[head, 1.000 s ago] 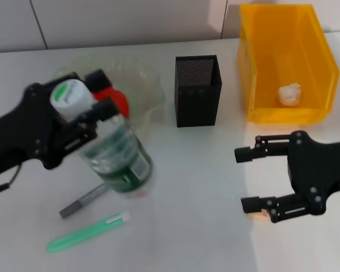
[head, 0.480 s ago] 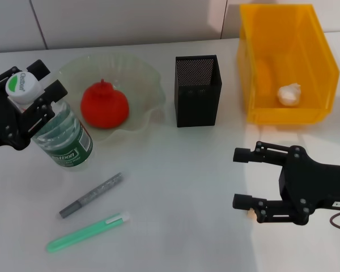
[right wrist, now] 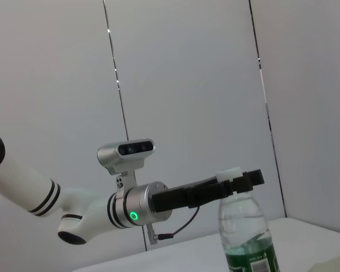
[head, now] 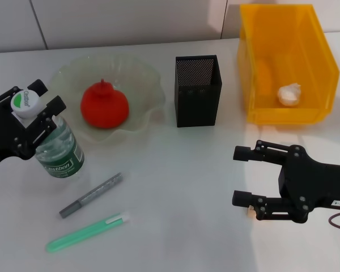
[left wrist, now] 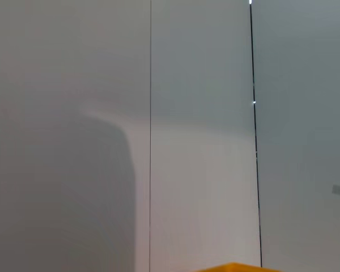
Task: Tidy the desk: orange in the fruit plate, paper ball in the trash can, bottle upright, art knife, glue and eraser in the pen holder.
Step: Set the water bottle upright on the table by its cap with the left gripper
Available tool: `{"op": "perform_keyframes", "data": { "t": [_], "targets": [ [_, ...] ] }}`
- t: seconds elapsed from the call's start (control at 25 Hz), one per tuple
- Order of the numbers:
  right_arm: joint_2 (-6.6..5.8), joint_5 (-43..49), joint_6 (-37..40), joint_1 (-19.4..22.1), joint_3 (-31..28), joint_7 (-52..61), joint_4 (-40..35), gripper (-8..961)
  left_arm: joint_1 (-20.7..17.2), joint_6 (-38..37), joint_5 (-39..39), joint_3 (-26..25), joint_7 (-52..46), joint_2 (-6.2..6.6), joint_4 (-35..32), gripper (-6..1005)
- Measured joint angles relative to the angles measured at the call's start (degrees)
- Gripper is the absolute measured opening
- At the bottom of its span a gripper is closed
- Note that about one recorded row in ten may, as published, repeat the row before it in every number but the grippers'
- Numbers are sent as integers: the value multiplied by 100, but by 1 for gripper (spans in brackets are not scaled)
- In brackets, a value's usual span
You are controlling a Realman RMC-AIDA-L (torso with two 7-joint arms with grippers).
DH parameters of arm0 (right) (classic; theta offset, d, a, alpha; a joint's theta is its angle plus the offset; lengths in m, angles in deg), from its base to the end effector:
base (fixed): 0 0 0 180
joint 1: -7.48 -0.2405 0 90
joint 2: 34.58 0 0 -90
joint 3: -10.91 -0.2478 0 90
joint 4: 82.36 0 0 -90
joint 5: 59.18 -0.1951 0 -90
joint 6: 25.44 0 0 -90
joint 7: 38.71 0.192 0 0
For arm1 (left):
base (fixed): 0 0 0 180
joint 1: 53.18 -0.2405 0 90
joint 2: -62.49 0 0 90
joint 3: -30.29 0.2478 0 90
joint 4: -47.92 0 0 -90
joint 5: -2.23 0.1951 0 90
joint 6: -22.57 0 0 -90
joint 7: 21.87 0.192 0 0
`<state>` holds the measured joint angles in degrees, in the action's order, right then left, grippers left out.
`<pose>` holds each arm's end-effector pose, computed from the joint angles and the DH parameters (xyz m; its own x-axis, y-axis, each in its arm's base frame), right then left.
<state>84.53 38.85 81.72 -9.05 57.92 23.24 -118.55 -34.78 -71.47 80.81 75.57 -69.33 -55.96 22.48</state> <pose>0.2233 0.2421 -0.0215 0.6879 -0.1335 -0.7134 -0.2774 -0.9567 -0.0885 -0.2385 0.3026 0.0043 0.6257 -0.0859 0.7753 0.4442 -0.7778 -0.4447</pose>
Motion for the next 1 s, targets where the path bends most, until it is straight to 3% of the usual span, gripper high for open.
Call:
{"op": "perform_keyframes", "data": {
  "t": [1.0],
  "targets": [
    [7, 40, -22, -8, 4, 2, 51, 779, 125, 535, -38, 16, 744, -21, 460, 437]
  ]
}}
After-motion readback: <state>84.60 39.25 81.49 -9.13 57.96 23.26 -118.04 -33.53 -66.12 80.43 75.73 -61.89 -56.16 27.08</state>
